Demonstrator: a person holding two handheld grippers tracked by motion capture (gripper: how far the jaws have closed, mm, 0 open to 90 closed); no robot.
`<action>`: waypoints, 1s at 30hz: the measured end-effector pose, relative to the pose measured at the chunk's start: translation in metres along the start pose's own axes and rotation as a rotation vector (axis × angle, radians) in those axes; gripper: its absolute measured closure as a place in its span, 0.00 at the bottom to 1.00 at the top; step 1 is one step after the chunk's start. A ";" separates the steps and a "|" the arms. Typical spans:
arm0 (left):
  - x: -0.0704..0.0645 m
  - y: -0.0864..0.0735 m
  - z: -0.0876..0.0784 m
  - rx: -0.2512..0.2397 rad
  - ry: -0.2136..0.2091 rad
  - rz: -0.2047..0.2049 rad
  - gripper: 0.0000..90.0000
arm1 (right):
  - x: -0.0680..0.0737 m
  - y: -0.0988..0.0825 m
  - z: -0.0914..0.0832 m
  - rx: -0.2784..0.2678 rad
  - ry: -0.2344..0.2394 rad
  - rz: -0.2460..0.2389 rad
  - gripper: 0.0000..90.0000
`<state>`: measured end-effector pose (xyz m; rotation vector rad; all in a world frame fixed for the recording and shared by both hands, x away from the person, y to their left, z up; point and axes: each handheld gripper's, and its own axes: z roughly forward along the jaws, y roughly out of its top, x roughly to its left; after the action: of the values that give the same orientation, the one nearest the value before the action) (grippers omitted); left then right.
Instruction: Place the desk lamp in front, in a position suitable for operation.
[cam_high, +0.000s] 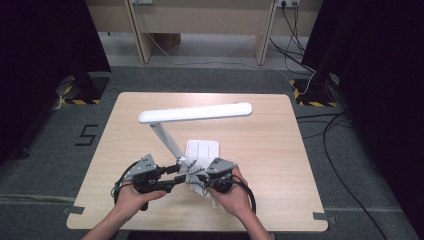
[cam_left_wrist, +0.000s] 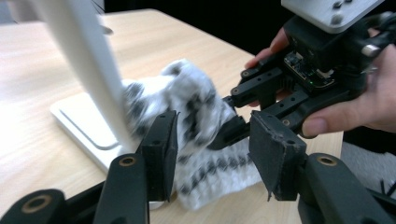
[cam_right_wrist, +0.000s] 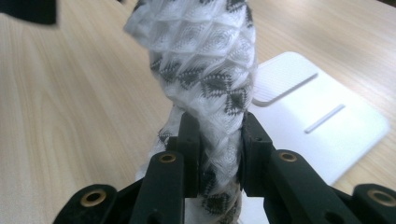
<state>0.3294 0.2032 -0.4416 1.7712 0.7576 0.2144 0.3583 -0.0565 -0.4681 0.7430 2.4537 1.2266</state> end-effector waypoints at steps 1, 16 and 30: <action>0.002 0.000 -0.003 -0.006 0.005 0.001 0.60 | -0.001 0.000 -0.002 -0.003 -0.003 0.004 0.83; 0.044 -0.030 0.032 0.127 0.123 -0.021 0.84 | -0.012 0.043 -0.026 -0.116 -0.073 -0.012 0.82; 0.049 -0.035 0.050 0.127 0.117 -0.045 0.90 | -0.009 0.085 -0.030 -0.200 -0.069 -0.052 0.81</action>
<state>0.3791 0.1979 -0.5012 1.8716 0.9112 0.2456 0.3783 -0.0386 -0.3814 0.6512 2.2398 1.3781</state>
